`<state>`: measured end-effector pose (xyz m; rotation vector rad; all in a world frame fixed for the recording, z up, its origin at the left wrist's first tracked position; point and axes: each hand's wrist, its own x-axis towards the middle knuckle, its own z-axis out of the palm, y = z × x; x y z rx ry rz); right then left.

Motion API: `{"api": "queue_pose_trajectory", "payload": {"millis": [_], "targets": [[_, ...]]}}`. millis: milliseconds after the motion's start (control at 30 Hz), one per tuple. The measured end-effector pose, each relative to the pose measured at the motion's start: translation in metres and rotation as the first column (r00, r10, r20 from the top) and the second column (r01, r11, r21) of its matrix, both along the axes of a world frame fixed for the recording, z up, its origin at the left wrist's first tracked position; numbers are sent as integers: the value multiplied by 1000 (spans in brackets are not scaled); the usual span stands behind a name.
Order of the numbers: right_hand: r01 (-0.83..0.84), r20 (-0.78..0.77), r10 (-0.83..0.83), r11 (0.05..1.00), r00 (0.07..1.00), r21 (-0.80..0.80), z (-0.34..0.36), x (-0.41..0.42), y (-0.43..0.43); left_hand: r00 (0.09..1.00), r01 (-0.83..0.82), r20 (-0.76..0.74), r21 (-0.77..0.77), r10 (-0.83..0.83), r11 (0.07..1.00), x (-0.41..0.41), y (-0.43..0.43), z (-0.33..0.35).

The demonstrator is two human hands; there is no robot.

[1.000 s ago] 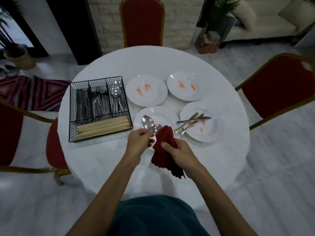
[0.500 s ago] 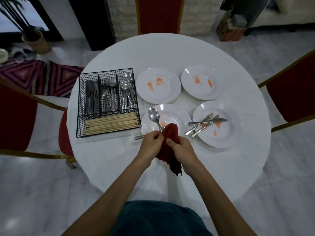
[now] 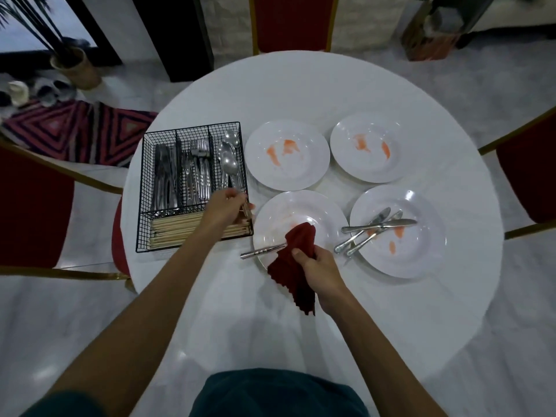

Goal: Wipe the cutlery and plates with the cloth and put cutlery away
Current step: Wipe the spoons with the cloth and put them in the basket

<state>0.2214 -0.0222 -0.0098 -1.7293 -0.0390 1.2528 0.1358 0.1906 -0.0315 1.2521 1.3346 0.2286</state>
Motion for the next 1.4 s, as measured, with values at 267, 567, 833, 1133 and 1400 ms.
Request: {"api": "queue_pose_trajectory", "payload": {"millis": [267, 567, 833, 1133, 1400], "targets": [[75, -15, -76, 997, 997, -36, -10, 13, -11, 890, 300, -439, 360, -124, 884, 14, 63, -15], [120, -60, -122, 992, 991, -27, -16, 13, -21, 878, 417, -450, 547, -166, 726, 13, 43, -17], [167, -85, -165, 986, 983, 13, -12, 5, -30, 690, 722, -523, 452, -500, 523, 7, -77, -29], [249, -117, -237, 963, 964, 100, 8, 4, -62, 546, 816, -729, 354, -412, 456, -7, -100, -38], [323, -121, -309, 939, 943, 121, 9, -1, -86, 829, 556, -214, 219, -516, 802, -13, -132, 24]]}}
